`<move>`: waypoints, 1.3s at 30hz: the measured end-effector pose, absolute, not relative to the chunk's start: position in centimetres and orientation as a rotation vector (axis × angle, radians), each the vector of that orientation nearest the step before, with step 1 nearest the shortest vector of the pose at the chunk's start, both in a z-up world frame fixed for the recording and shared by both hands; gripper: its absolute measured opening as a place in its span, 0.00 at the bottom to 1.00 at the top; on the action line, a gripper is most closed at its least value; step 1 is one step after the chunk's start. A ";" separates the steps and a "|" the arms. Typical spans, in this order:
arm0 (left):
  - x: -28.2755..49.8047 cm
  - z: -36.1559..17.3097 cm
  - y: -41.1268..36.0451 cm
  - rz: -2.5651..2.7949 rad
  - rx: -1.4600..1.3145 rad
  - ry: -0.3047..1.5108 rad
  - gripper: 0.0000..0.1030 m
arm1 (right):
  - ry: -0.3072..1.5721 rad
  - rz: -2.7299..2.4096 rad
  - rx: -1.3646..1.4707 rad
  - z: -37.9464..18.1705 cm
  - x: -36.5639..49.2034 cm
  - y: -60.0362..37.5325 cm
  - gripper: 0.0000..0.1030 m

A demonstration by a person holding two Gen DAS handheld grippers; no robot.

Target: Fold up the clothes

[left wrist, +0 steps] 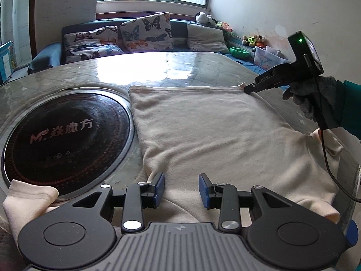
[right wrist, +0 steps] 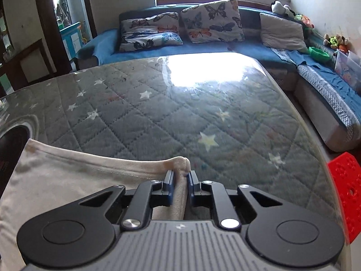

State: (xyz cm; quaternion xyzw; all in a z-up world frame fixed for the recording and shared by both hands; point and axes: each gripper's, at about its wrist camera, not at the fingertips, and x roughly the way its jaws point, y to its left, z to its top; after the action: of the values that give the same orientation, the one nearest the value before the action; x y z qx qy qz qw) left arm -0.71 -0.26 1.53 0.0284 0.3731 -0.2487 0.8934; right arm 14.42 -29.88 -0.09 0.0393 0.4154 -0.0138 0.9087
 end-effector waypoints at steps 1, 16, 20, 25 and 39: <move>-0.8 1.5 -0.3 -0.512 0.059 0.774 0.35 | 0.857 -0.027 0.077 -0.1 14.8 -29.8 0.12; -3.9 2.9 -1.5 -0.517 0.066 0.744 0.52 | 0.813 0.011 -0.042 5.2 8.7 -29.7 0.39; -5.3 3.2 -2.3 -0.552 0.073 0.729 0.62 | 0.802 -0.004 -0.079 5.6 3.9 -30.1 0.54; -5.3 3.0 -3.1 -0.570 0.098 0.725 0.71 | 0.815 -0.055 -0.136 3.9 -1.8 -30.3 0.69; -4.8 2.0 -3.1 -0.526 0.113 0.747 0.81 | 0.809 -0.197 -0.147 0.5 -8.4 -33.1 0.88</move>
State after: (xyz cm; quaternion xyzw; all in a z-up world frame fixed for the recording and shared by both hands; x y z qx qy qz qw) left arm -4.84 -3.09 2.03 0.0547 0.3607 -0.2537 0.8959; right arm -8.45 -33.09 0.52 -0.0715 0.3926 -0.0955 0.9120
